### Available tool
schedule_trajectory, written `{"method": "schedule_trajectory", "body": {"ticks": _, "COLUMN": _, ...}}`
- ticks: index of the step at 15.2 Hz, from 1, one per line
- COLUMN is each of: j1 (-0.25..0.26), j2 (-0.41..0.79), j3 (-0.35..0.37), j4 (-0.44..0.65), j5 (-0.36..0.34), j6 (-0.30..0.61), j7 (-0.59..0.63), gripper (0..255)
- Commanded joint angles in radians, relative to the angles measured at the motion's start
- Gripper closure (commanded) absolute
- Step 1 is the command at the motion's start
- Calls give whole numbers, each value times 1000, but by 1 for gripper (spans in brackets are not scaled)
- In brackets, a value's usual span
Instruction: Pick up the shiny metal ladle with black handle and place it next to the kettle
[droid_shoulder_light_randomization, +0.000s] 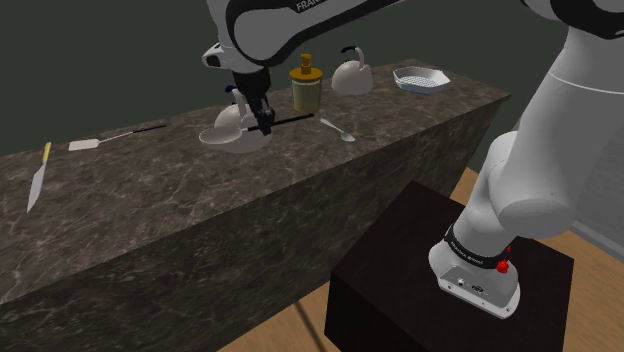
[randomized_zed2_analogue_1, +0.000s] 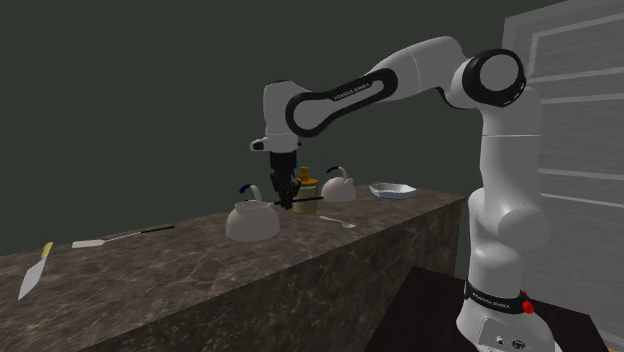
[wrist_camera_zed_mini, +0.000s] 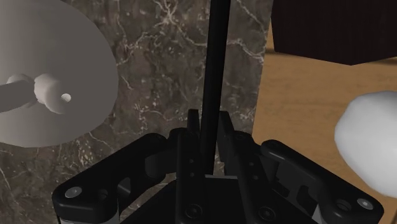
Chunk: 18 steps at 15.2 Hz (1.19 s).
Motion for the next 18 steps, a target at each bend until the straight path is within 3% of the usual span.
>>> {"method": "schedule_trajectory", "body": {"ticks": 1, "j1": 0, "j2": -5, "j3": 0, "j4": 21, "j5": 2, "j6": -26, "j7": -4, "gripper": 255}}
{"method": "schedule_trajectory", "body": {"ticks": 18, "j1": 3, "j2": -9, "j3": 3, "j4": 244, "j5": 10, "j6": -251, "j7": -34, "gripper": 255}}
